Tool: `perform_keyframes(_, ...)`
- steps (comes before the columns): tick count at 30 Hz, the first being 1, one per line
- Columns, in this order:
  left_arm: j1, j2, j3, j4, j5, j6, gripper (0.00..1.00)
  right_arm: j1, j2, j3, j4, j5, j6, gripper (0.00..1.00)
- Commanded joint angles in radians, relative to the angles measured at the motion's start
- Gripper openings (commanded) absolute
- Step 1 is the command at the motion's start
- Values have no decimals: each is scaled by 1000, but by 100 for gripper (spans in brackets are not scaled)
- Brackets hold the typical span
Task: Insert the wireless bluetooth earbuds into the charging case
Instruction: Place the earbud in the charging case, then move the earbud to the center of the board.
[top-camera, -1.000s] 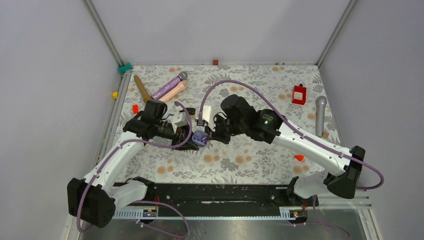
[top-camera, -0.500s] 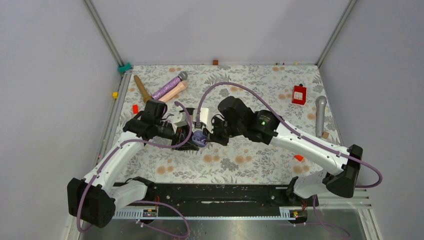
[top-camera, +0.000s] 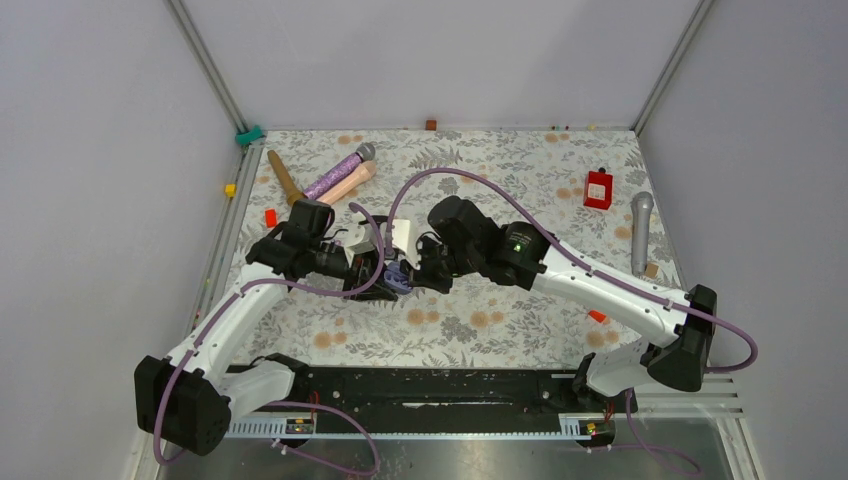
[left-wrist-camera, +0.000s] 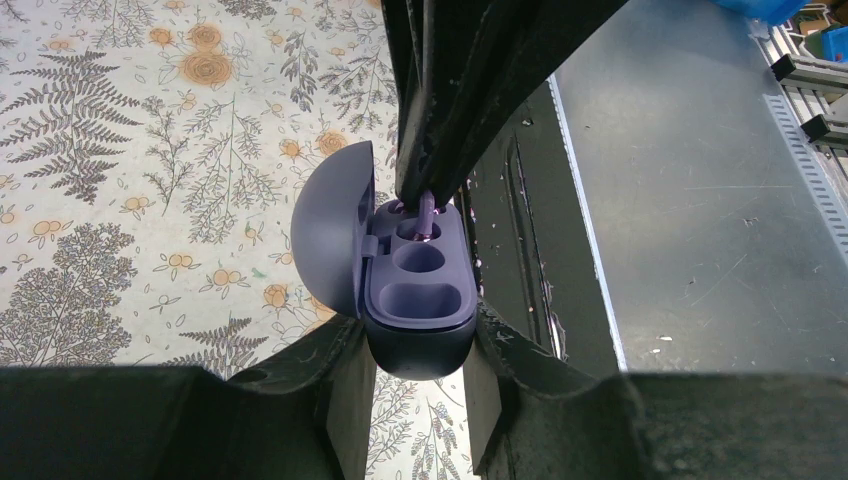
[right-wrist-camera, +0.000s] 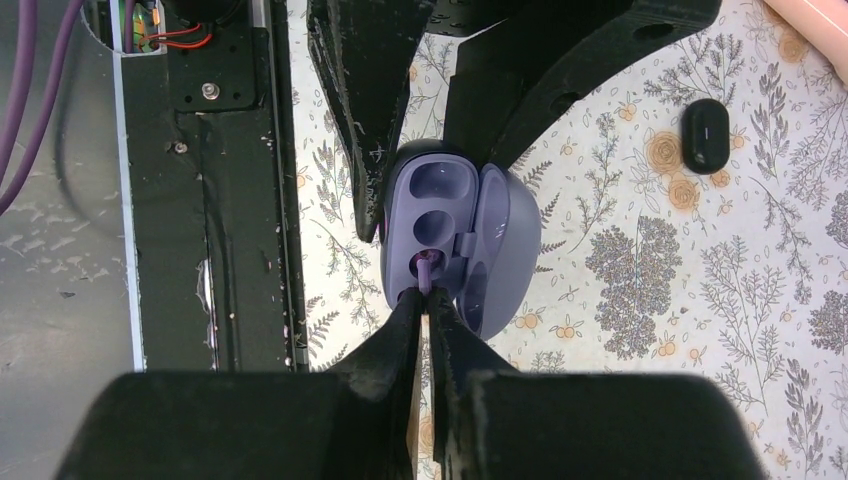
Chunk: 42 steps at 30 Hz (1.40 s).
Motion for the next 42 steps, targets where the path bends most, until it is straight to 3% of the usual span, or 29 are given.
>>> perform_keyframes(1,-2,-10,17,21,52,30,0,11,-1,10,3,8,-3,13)
perform_keyframes(5,-3,-8,17,21,49,31,0,12,-8,25,-19,1,-15,36)
perform_keyframes(11,-3,-7,17,20,45,33,0,11,-42,75,-85,-34,-27,59)
perform_keyframes(16,-2,-9,17,21,38,34,0,9,-84,140,-161,-56,-34,69)
perform_keyframes(20,-1,-11,18,20,29,35,0,-28,-130,153,-138,-30,-1,70)
perform_keyframes(26,20,-22,62,-84,3,120,0,-107,-123,113,42,290,78,75)
perform_keyframes(29,79,-49,78,-114,16,144,0,-179,-41,172,52,344,101,84)
perform_keyframes(35,202,-132,74,-126,13,164,0,-269,196,369,34,294,125,89)
perform_keyframes(42,339,-214,101,-198,0,230,0,-275,658,831,-85,173,233,87)
